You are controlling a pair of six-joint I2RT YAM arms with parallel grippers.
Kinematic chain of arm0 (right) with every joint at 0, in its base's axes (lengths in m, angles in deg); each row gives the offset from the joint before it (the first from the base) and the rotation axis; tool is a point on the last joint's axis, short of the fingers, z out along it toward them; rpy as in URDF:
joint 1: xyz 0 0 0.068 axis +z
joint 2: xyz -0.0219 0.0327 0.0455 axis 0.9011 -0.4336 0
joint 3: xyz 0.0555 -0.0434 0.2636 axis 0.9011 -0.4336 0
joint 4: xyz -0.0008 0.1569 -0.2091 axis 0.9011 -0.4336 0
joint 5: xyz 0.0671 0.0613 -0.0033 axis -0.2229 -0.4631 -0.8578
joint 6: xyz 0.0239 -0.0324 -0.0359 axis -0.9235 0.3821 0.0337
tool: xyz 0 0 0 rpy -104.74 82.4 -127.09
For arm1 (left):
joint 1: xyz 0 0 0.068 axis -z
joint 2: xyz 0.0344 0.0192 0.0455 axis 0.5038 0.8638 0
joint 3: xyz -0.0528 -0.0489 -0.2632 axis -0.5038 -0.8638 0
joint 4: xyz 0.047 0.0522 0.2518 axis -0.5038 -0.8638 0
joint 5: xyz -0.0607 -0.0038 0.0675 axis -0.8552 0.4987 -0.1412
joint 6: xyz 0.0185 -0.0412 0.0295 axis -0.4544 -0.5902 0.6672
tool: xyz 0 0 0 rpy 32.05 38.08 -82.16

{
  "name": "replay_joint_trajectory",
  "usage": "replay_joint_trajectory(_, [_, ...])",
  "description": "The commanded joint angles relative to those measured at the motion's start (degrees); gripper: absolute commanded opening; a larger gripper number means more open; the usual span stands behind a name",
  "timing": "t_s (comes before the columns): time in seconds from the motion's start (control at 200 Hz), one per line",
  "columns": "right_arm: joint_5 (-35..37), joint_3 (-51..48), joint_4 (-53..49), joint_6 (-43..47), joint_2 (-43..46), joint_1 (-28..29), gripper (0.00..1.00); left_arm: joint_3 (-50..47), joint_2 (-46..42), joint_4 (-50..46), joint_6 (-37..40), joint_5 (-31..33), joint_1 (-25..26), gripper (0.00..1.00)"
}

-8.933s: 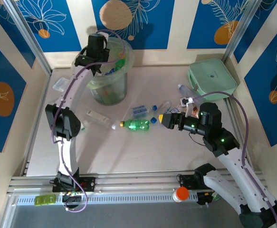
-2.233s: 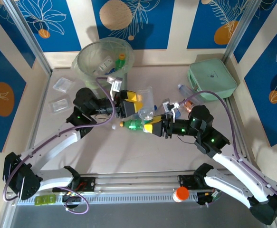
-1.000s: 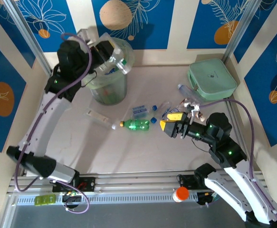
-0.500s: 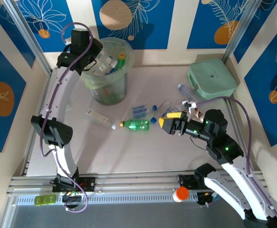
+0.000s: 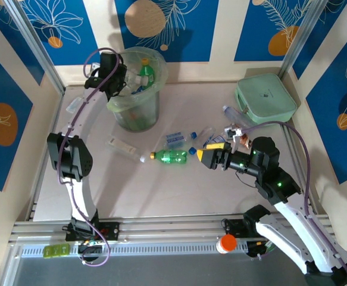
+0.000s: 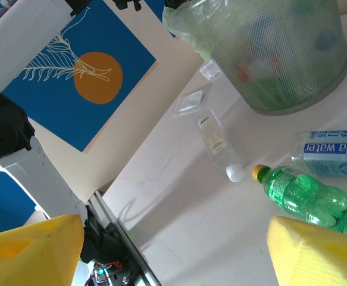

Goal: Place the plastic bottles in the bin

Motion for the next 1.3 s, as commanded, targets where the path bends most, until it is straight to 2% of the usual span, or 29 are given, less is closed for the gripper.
replay_joint_trajectory(0.0, [-0.8, -0.3, 0.8, -0.4, 0.6, 0.0, 0.81, 3.1, 1.8, 0.5, -2.3, 1.4, -0.3, 0.49])
replay_joint_trajectory(0.195, [-0.2, -0.4, 0.4, 0.2, 0.4, 0.0, 0.81, 6.7, 4.2, 0.3, 1.3, -2.8, -0.3, 0.71])
replay_joint_trajectory(0.385, [0.3, -0.1, 0.4, 0.4, 0.5, 0.0, 0.81, 12.5, 4.8, -2.0, 5.8, -4.3, -0.4, 0.76])
replay_joint_trajectory(0.545, [0.8, 0.7, -0.1, 0.9, 0.4, -0.1, 0.81, 13.9, 2.8, -2.0, 9.0, -5.1, -0.8, 0.76])
replay_joint_trajectory(0.79, [0.8, 1.8, -1.3, 1.2, 0.6, -0.1, 0.81, 13.9, -1.4, -4.7, 16.3, -2.7, -1.2, 0.73])
replay_joint_trajectory(0.98, [1.2, 1.6, -1.7, 0.8, 1.1, -0.1, 0.81, 13.4, -0.9, -6.8, 17.7, -6.5, -2.5, 0.76])
replay_joint_trajectory(1.15, [1.7, 1.8, -2.5, 0.6, 1.8, -0.1, 0.81, 13.2, -0.1, -9.0, 18.5, -6.7, -3.7, 0.78])
replay_joint_trajectory(1.295, [2.3, 2.3, -3.9, 1.2, 2.3, -0.1, 0.81, 13.3, -0.5, -8.6, 21.0, -7.8, -4.4, 0.77])
